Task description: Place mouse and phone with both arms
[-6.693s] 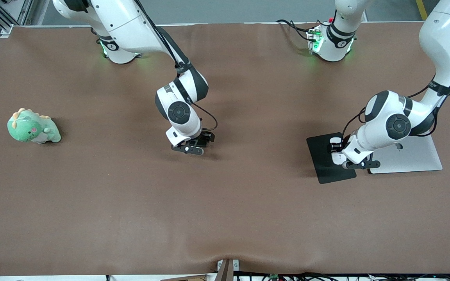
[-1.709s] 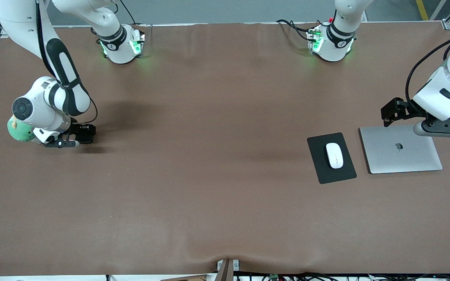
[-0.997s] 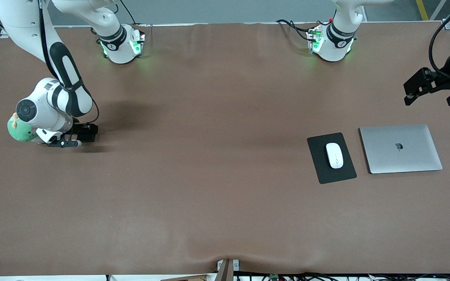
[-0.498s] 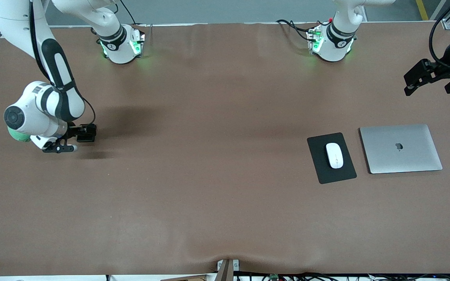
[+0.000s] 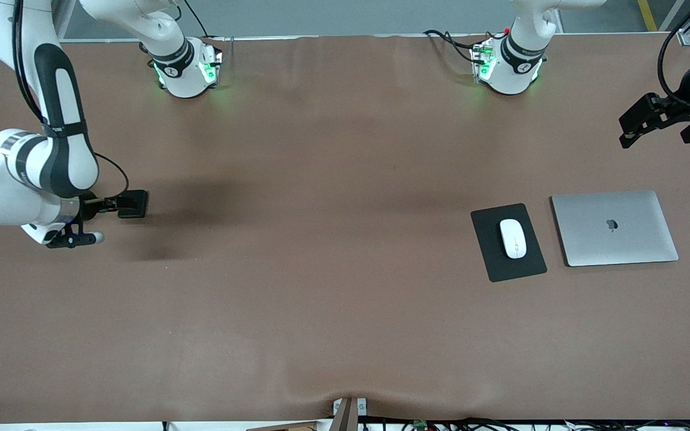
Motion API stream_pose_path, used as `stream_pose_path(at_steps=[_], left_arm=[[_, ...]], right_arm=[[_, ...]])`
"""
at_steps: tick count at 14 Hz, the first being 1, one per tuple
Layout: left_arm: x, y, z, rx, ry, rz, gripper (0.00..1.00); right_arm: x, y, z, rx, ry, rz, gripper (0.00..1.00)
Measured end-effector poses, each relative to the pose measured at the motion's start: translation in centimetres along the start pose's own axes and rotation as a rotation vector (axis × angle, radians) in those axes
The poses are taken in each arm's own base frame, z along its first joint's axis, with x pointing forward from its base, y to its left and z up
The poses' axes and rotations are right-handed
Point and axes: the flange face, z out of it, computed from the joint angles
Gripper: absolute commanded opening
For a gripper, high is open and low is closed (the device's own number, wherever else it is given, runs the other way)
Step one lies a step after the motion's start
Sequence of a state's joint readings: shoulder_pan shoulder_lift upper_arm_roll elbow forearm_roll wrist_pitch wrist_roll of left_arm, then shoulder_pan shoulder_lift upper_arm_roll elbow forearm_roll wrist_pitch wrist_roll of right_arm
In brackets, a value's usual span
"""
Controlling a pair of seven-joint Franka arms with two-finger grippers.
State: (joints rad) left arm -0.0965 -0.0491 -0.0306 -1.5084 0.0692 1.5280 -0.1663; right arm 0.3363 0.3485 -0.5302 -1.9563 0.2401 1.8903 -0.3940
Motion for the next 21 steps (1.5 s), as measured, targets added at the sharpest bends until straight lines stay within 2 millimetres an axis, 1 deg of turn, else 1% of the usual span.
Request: stream_pose_path(at_steps=[3, 6, 7, 10, 13, 16, 17, 18, 20, 21], left_arm=[[0.0, 0.1, 0.0, 0.0, 0.0, -0.016, 1.0], [0.0, 0.1, 0.0, 0.0, -0.001, -0.019, 1.0], [0.0, 0.0, 0.0, 0.0, -0.001, -0.02, 1.0], [0.0, 0.0, 0.1, 0.001, -0.005, -0.021, 1.0], [-0.1, 0.0, 0.2, 0.001, -0.007, -0.022, 1.0], [-0.1, 0.0, 0.2, 0.001, -0.009, -0.022, 1.0], [-0.1, 0.0, 0.2, 0.002, -0.009, -0.022, 1.0], [-0.1, 0.0, 0.2, 0.002, -0.01, -0.023, 1.0], [-0.2, 0.1, 0.4, -0.006, -0.024, -0.022, 1.0], [-0.3, 0.2, 0.5, -0.017, -0.037, -0.02, 1.0]], right_arm=[[0.3, 0.3, -2.6, 0.003, 0.013, -0.007, 1.0], [0.2, 0.7, -6.3, -0.003, 0.003, -0.085, 1.0], [0.2, 0.7, -7.3, -0.011, 0.001, -0.094, 1.0], [0.1, 1.0, -9.6, -0.106, -0.015, -0.119, 1.0], [-0.4, 1.1, -11.8, -0.117, -0.037, -0.117, 1.0], [-1.3, 1.6, -15.4, -0.114, -0.014, -0.128, 1.0], [-1.6, 1.0, -16.5, -0.107, -0.017, -0.156, 1.0], [-1.8, -0.2, -17.7, -0.099, -0.023, -0.191, 1.0], [-2.0, -3.2, -19.7, -0.087, -0.03, -0.259, 1.0], [-2.1, -4.4, -20.4, -0.088, -0.032, -0.283, 1.0]])
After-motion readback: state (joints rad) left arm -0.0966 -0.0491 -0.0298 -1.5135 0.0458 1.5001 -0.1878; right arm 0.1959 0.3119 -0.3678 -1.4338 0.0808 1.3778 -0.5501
